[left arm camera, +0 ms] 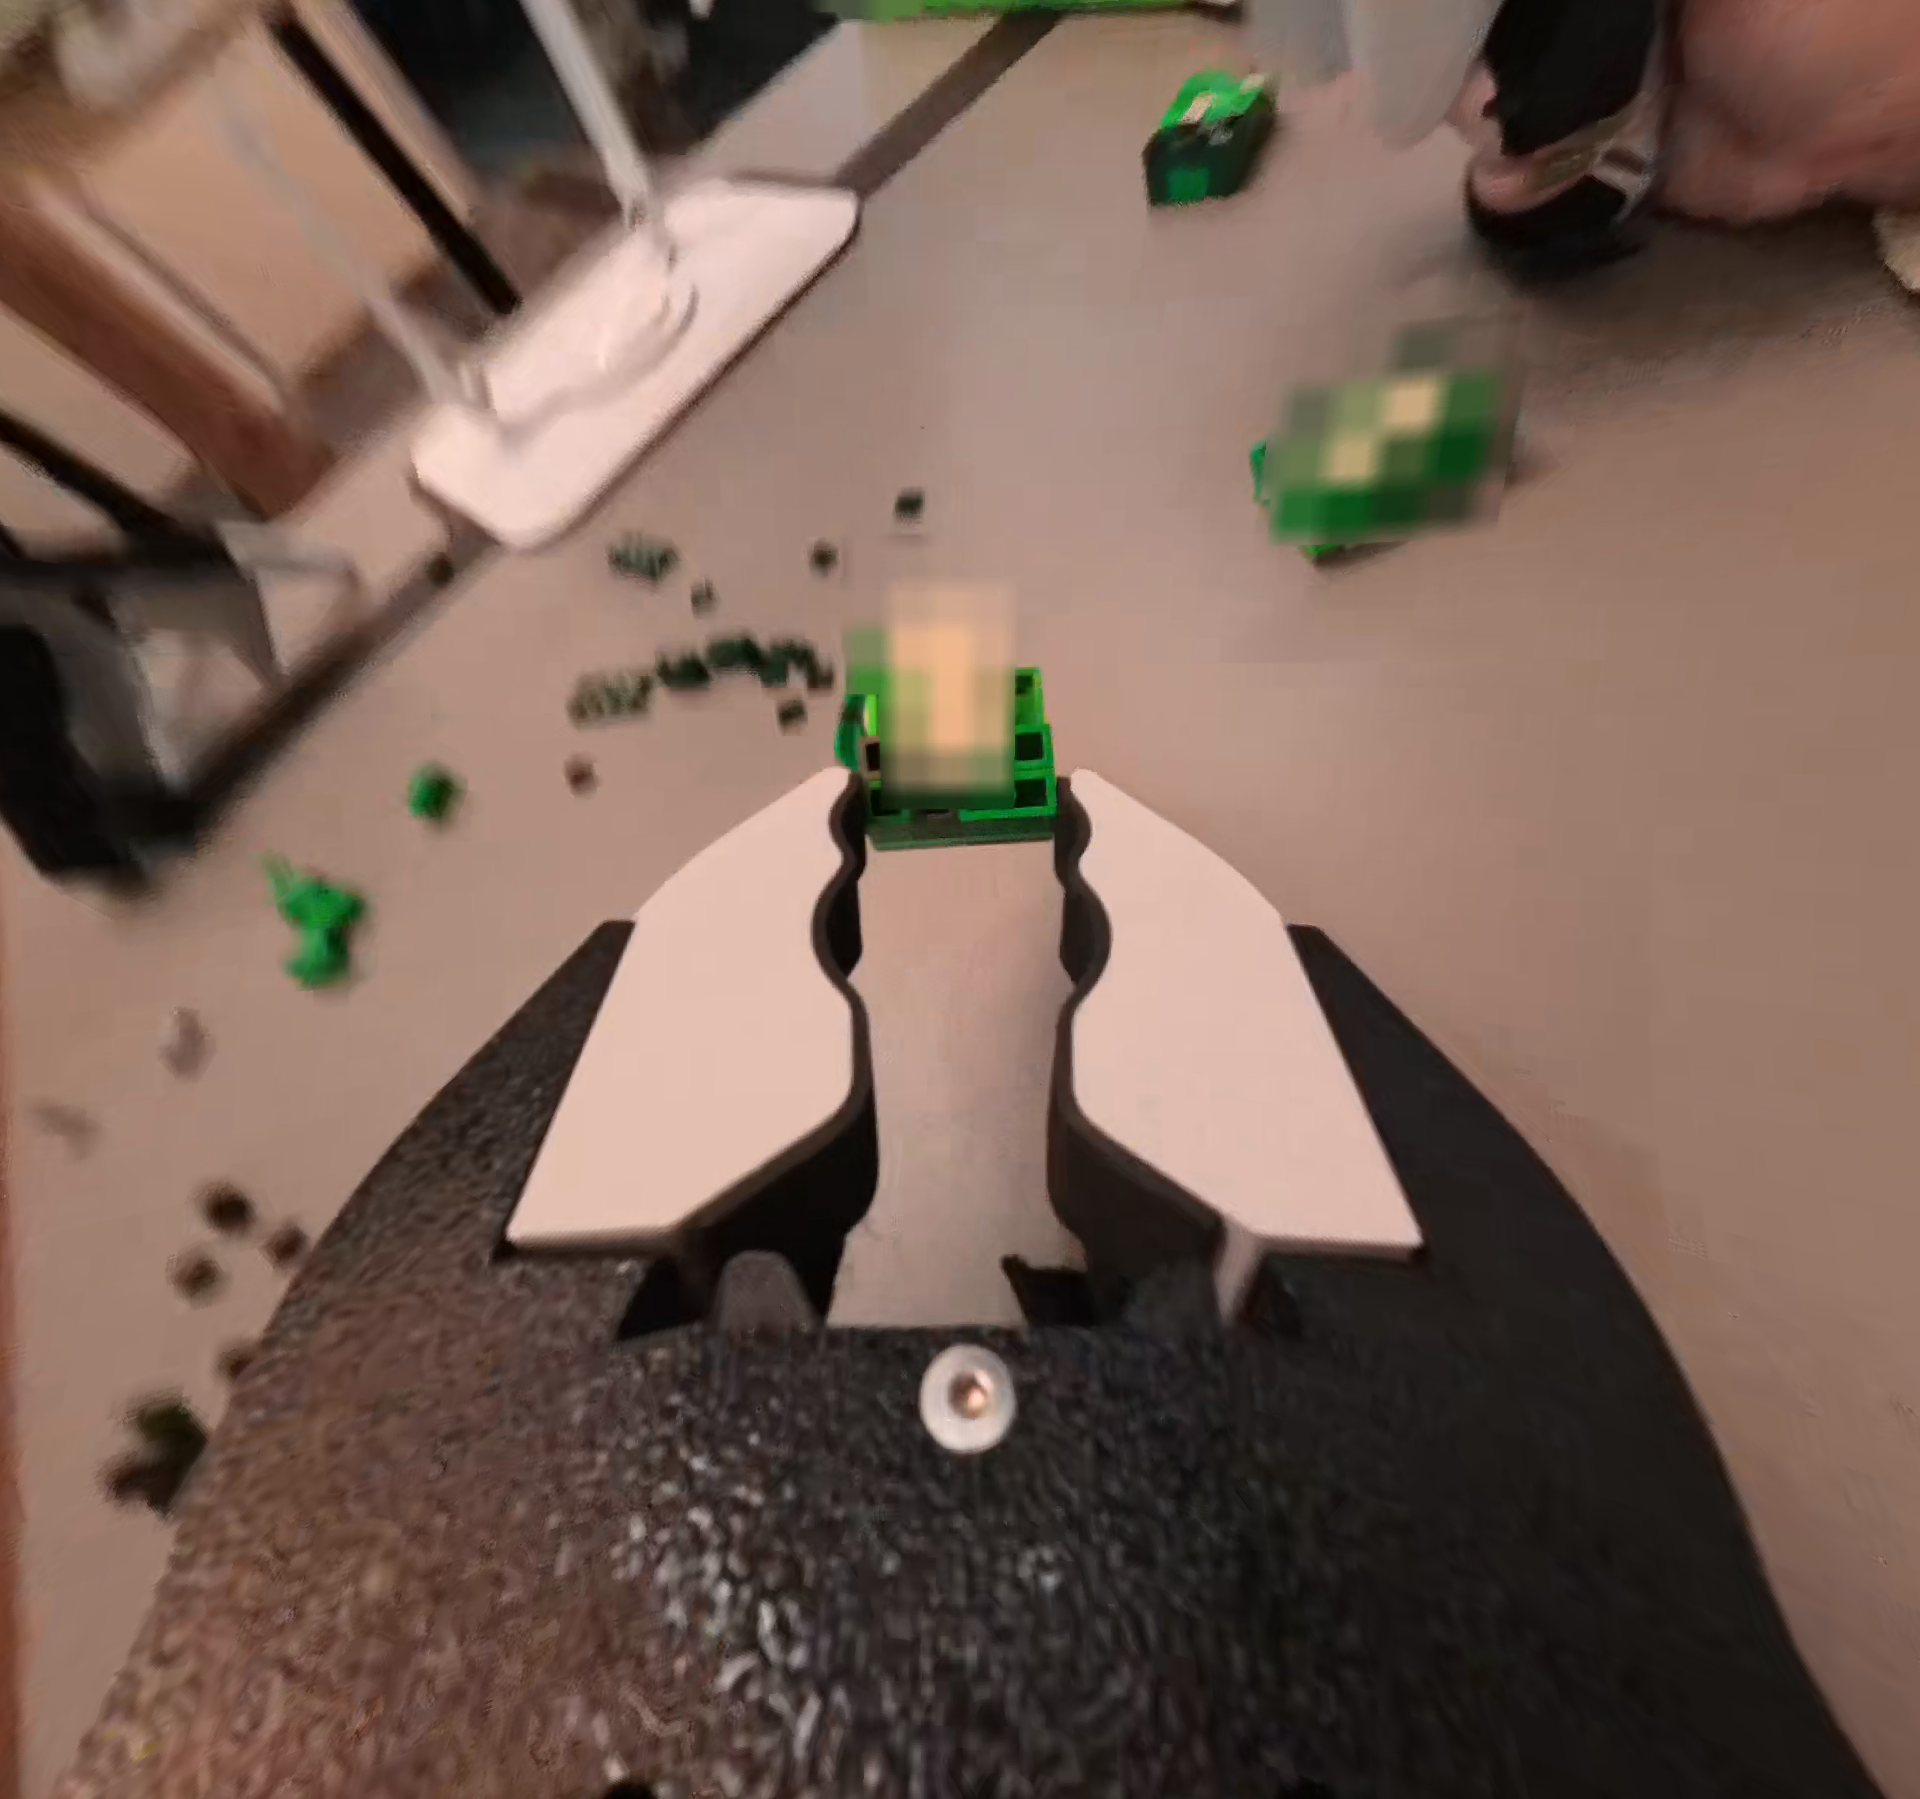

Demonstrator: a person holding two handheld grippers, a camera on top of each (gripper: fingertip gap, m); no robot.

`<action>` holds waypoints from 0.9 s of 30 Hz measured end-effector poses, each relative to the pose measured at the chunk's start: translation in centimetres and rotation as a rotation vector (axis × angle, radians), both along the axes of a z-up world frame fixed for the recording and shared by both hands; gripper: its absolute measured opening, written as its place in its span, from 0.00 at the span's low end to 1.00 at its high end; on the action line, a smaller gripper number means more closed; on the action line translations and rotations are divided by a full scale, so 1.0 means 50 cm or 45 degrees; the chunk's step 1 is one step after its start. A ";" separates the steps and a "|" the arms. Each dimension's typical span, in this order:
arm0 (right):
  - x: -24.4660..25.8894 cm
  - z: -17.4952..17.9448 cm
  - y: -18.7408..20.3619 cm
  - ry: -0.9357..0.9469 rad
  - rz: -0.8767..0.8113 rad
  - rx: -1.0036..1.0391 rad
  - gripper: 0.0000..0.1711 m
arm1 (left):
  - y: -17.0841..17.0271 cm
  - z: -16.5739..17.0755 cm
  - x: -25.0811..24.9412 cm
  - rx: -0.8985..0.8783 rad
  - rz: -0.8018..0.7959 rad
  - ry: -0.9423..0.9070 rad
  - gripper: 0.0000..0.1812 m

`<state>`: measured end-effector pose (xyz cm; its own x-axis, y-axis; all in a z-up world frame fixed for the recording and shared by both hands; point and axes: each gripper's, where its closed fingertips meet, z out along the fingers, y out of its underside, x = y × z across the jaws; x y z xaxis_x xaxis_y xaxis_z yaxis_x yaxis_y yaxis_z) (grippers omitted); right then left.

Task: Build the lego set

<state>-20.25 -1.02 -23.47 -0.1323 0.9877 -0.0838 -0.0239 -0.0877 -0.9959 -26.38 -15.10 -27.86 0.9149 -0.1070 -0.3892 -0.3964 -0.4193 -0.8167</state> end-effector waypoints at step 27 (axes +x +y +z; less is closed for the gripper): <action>0.001 0.008 0.019 0.039 -0.205 0.190 0.21 | 0.115 -0.022 0.088 -0.034 -0.576 0.108 0.19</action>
